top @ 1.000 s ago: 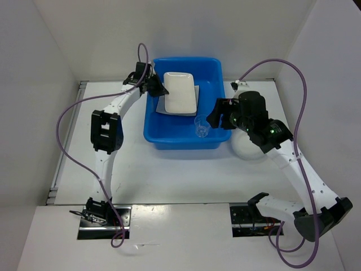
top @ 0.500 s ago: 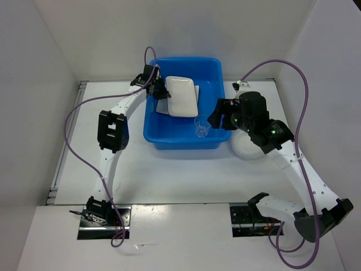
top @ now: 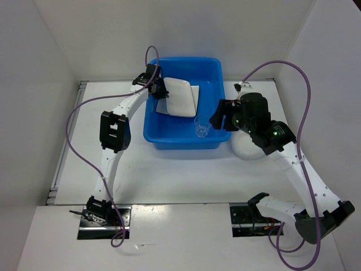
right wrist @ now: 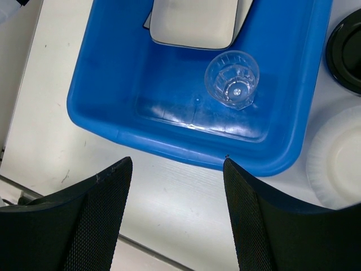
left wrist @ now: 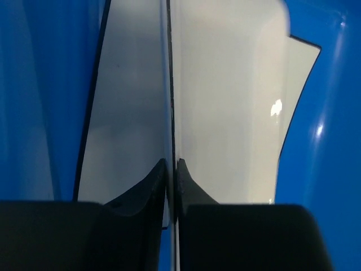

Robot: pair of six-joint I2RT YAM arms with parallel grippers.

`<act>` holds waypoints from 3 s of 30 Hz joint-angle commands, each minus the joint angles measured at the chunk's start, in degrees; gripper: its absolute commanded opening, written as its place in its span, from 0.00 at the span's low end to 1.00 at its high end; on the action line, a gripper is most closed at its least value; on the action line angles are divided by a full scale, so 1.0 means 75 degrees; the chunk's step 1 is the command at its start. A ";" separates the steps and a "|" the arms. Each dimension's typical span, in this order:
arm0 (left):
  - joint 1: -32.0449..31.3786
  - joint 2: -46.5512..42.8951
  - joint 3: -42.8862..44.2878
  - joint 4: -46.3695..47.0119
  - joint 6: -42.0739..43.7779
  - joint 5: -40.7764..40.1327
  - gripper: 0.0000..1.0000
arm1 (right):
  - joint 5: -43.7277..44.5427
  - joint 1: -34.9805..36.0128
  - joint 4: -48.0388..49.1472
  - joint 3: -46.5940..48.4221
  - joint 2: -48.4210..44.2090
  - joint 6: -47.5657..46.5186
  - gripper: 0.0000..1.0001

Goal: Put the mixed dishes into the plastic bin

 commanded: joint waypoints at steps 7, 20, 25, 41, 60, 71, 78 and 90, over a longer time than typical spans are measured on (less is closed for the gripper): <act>-0.0276 0.0307 0.0441 -0.0284 0.0785 -0.1171 0.33 | 0.0154 -0.0050 -0.0203 0.0445 -0.0245 -0.0150 0.71; -0.0464 -0.0054 0.0371 -0.0519 0.0926 -0.2144 0.61 | 0.0493 -0.0050 -0.0273 0.0656 -0.0104 -0.0361 0.71; -0.0535 -0.1530 0.0020 0.0216 0.1007 -0.2029 0.82 | 0.0858 -0.0471 -0.0203 0.0868 0.0480 -0.0196 0.71; -0.0617 -0.6710 -0.3256 0.1637 0.1699 -0.1018 0.96 | 0.0763 -0.3727 0.0361 0.0435 0.2860 0.0822 0.71; -0.0617 -0.9431 -0.6051 0.1322 0.2274 -0.1933 1.00 | 0.1186 -0.5451 -0.1925 -0.0890 0.2930 0.1210 0.70; -0.0617 -0.9888 -0.6437 0.1391 0.2414 -0.2249 1.00 | 0.0788 -0.6108 -0.1715 -0.0820 0.3681 0.0414 0.73; -0.0617 -1.0052 -0.6602 0.1555 0.2672 -0.2484 1.00 | 0.0670 -0.6108 -0.1644 -0.0738 0.4325 0.0272 0.73; -0.0617 -1.0123 -0.6602 0.1626 0.2742 -0.2555 1.00 | 0.0132 -0.6272 -0.0989 -0.0914 0.5017 0.0120 0.72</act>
